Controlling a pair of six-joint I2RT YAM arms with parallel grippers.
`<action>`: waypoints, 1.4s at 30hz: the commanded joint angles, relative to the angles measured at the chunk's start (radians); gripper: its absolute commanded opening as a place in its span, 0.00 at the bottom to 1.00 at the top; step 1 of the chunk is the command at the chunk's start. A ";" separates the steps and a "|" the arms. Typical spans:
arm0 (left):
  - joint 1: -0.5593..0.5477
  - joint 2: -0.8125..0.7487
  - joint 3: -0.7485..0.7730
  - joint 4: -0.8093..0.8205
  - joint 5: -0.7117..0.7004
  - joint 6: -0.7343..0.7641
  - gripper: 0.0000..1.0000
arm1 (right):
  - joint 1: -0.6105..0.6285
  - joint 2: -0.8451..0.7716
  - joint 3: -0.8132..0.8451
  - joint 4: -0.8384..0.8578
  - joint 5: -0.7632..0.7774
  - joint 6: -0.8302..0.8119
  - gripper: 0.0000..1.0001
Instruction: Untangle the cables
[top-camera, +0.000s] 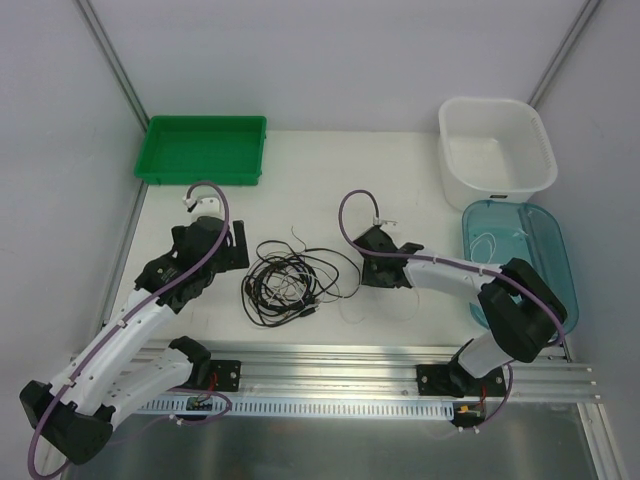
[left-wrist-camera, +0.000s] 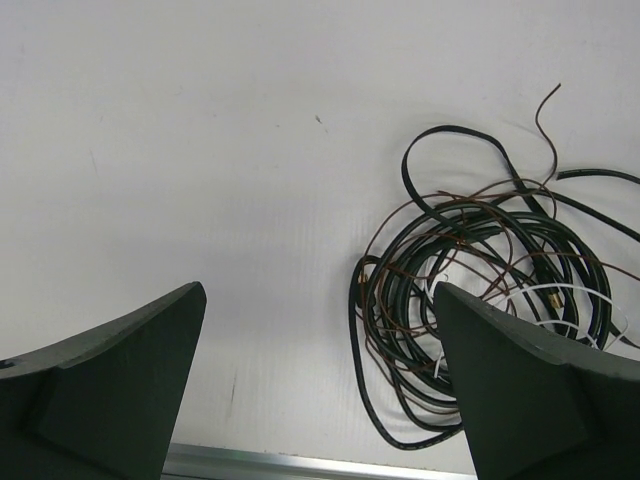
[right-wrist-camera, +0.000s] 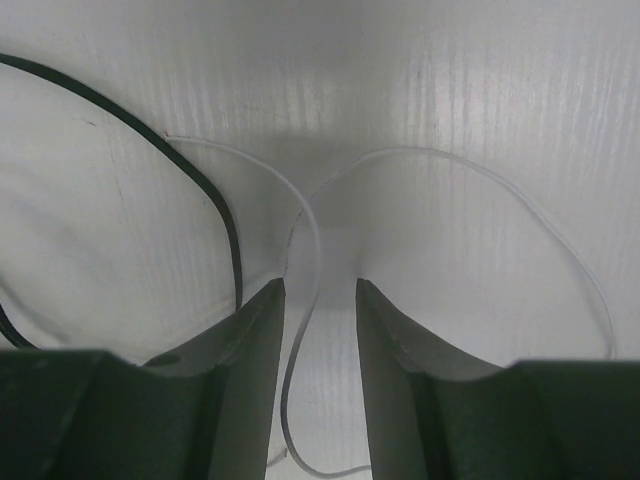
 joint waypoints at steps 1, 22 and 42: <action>0.012 -0.006 -0.005 0.005 -0.077 0.043 0.99 | 0.013 0.001 0.011 0.038 0.048 0.082 0.38; 0.022 0.009 -0.016 0.003 -0.064 0.051 0.99 | 0.041 0.052 0.062 0.044 0.087 0.125 0.30; 0.023 0.029 -0.019 0.003 -0.070 0.068 0.99 | 0.028 -0.140 0.157 -0.195 0.274 -0.097 0.01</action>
